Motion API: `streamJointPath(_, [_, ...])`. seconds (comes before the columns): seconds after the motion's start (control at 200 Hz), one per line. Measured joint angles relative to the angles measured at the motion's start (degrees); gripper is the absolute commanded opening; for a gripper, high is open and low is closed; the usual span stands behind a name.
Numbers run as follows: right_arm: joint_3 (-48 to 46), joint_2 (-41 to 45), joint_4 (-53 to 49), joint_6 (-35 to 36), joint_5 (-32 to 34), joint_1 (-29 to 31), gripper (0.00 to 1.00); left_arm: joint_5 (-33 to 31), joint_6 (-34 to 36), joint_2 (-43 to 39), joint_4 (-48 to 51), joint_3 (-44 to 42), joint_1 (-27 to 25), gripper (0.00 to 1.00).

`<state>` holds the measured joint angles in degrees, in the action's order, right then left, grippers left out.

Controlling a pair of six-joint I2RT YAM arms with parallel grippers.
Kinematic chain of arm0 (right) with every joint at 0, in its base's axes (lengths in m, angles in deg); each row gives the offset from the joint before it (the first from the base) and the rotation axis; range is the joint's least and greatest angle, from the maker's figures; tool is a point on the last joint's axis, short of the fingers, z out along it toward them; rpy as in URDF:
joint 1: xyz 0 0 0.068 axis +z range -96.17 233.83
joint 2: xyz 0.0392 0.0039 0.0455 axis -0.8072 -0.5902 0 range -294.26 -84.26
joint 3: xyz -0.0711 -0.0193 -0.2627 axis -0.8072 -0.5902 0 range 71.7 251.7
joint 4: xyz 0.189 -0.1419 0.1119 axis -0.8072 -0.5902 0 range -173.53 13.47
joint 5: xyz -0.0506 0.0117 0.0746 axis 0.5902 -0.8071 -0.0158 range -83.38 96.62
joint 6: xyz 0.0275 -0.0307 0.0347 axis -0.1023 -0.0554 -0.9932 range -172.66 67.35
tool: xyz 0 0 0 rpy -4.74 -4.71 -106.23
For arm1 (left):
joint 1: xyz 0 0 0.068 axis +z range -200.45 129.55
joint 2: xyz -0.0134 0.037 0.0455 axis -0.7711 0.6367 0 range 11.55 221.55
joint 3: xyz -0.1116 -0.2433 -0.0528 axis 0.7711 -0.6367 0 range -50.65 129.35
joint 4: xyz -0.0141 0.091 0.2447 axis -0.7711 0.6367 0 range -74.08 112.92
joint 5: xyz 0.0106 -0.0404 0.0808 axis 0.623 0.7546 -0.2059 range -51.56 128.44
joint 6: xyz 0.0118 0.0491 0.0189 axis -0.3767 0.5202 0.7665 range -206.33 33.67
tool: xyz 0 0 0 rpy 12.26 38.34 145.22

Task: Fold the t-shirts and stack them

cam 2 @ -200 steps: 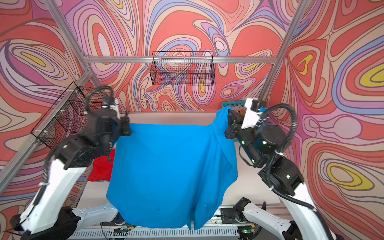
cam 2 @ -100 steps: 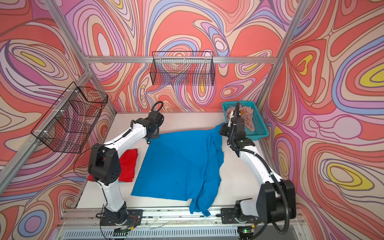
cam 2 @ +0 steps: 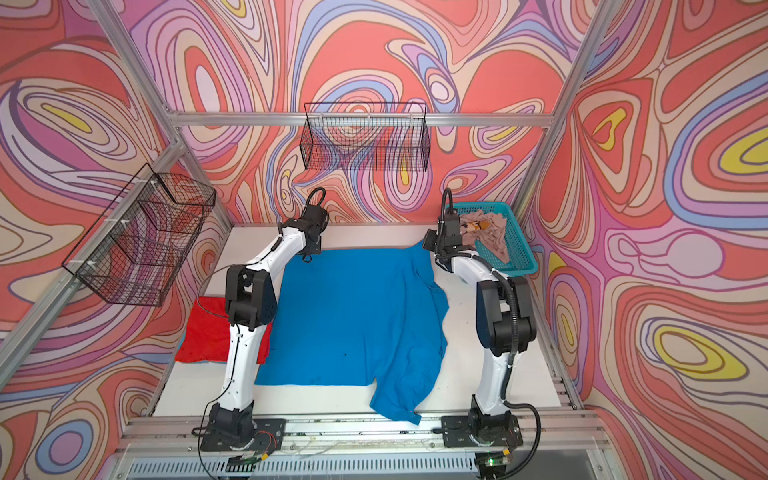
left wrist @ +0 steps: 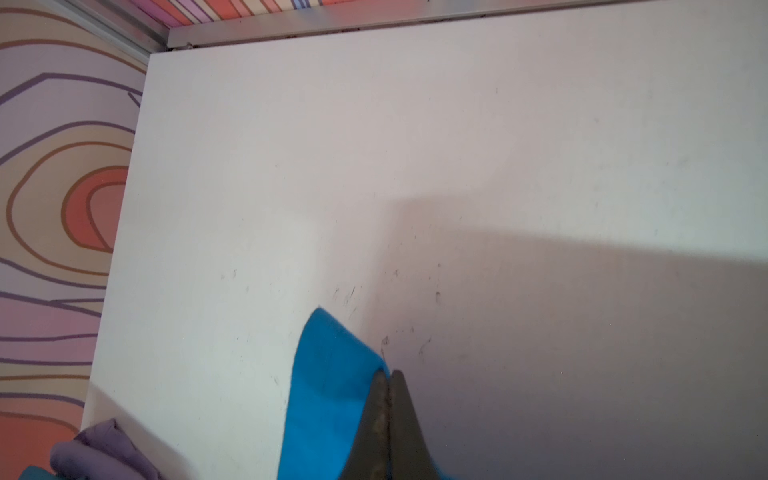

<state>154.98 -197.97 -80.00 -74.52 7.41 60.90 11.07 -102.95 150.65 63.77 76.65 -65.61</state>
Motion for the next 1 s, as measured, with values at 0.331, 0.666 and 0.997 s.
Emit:
streamJointPath(0.331, [15.7, -12.7, -8.4, 3.4, 0.7, 0.0, 0.14, 2.1, 1.4, 6.4, 4.8, 9.7, 0.6, 0.56])
streamJointPath(0.666, [30.5, -13.9, -18.1, 7.0, 1.4, 0.1, 0.69, 5.9, -1.2, -10.7, 4.5, -2.8, 0.7, 0.96])
streamJointPath(0.997, [21.5, -9.5, -20.7, 10.1, 1.8, 9.6, 0.61, 13.7, -9.9, -24.2, -1.4, -22.8, -2.4, 0.97])
